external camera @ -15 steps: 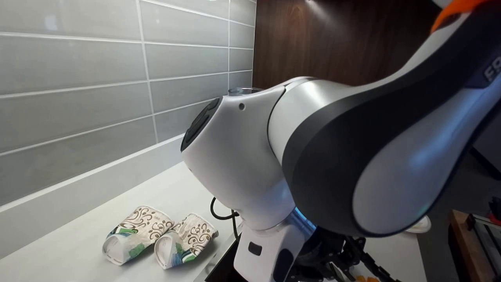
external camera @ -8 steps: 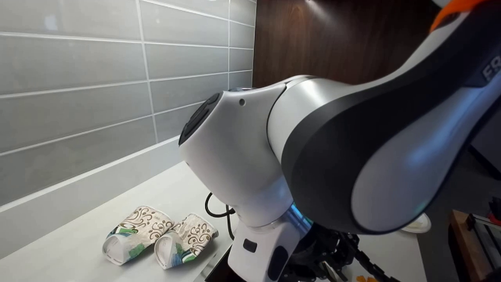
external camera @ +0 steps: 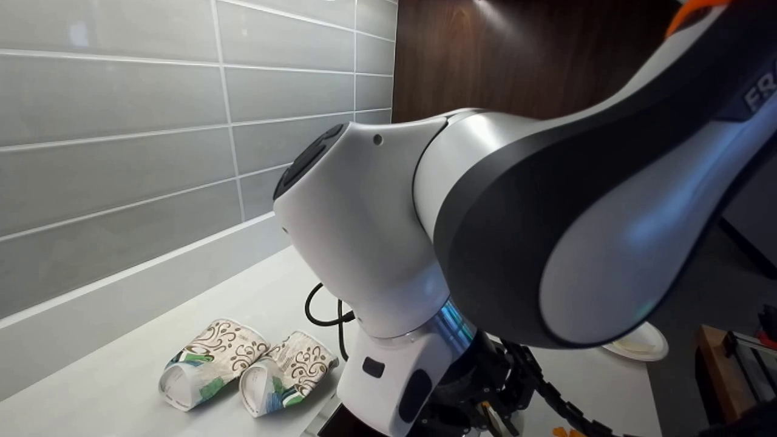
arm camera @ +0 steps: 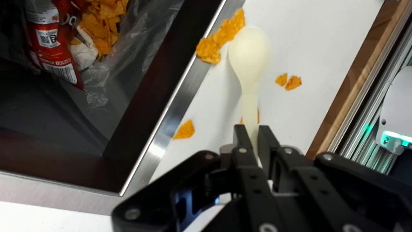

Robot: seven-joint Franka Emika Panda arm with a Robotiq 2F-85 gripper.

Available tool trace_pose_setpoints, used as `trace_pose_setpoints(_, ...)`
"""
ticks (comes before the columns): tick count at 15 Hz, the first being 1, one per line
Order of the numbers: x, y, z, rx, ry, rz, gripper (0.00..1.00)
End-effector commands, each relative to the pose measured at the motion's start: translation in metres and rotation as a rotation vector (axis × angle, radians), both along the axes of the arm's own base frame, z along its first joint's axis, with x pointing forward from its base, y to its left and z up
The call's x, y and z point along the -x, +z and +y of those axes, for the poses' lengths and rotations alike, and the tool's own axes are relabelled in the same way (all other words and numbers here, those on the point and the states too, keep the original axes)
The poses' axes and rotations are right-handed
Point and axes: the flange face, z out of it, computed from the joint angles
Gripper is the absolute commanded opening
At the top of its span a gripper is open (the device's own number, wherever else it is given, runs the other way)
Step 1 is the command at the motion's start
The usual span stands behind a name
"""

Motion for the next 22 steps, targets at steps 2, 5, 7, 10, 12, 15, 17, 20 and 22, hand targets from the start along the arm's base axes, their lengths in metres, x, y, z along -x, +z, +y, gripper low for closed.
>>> trace_pose_setpoints(2,-0.004,0.005,0.004,-0.011,0.03,-0.058,0.03)
trace_pose_setpoints(5,-0.007,0.008,0.005,-0.008,0.029,-0.074,0.03)
trace_pose_setpoints(7,-0.008,0.009,0.003,-0.004,0.027,-0.079,0.03)
trace_pose_setpoints(10,-0.01,0.008,0.002,-0.007,0.019,-0.077,0.03)
trace_pose_setpoints(12,-0.007,0.01,0.005,-0.009,0.032,-0.077,0.03)
trace_pose_setpoints(15,-0.001,0.016,0.01,-0.018,0.056,-0.072,0.03)
trace_pose_setpoints(17,0.003,0.02,0.014,-0.028,0.07,-0.066,0.03)
trace_pose_setpoints(20,0.005,0.023,0.017,-0.017,0.08,-0.081,0.03)
trace_pose_setpoints(22,0.004,0.024,0.017,-0.016,0.083,-0.084,0.03)
